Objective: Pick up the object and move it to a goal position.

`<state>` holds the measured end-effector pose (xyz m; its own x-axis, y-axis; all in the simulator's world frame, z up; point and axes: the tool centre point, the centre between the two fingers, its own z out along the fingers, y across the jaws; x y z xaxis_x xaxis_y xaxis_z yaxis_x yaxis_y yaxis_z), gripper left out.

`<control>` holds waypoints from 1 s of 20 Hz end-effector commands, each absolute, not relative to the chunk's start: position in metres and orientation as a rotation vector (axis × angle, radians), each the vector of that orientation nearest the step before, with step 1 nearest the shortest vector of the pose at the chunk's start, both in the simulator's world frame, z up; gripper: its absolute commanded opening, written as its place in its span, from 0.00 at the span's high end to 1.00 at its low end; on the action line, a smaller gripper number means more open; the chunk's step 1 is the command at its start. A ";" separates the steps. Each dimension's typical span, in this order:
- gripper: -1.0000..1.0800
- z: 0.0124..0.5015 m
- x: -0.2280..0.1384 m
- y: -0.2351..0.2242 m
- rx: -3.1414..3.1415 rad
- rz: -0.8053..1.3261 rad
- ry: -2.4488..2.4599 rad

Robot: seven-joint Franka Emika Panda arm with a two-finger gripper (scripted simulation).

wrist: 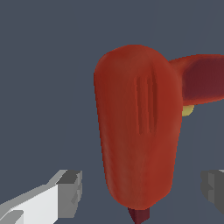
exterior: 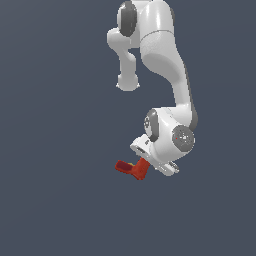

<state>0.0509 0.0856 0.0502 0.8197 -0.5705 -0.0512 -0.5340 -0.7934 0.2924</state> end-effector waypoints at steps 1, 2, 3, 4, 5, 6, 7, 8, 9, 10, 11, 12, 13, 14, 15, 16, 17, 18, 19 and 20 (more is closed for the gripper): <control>0.00 0.041 0.049 0.083 2.736 -0.200 -0.849; 0.00 0.037 0.048 0.082 2.736 -0.200 -0.850; 0.00 0.033 0.047 0.082 2.736 -0.200 -0.850; 0.00 0.030 0.046 0.081 2.735 -0.200 -0.851; 0.00 0.028 0.045 0.080 2.735 -0.200 -0.851; 0.00 0.027 0.045 0.080 2.735 -0.200 -0.851; 0.00 0.027 0.045 0.080 2.735 -0.200 -0.851; 1.00 0.027 0.045 0.080 2.735 -0.200 -0.851; 1.00 0.027 0.045 0.080 2.735 -0.200 -0.851; 1.00 0.027 0.045 0.080 2.735 -0.200 -0.851; 1.00 0.027 0.045 0.080 2.735 -0.200 -0.851; 1.00 0.027 0.045 0.080 2.735 -0.200 -0.851; 1.00 0.027 0.045 0.080 2.735 -0.200 -0.851; 1.00 0.027 0.045 0.080 2.735 -0.200 -0.851; 1.00 0.027 0.045 0.080 2.735 -0.200 -0.851; 1.00 0.027 0.045 0.080 2.735 -0.200 -0.851; 1.00 0.027 0.045 0.080 2.735 -0.200 -0.851; 1.00 0.027 0.045 0.080 2.735 -0.199 -0.851; 1.00 0.027 0.045 0.081 2.735 -0.199 -0.851; 1.00 0.028 0.045 0.081 2.735 -0.199 -0.851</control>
<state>0.0451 0.0805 0.0275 0.8182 -0.5728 -0.0504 -0.5358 -0.7913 0.2944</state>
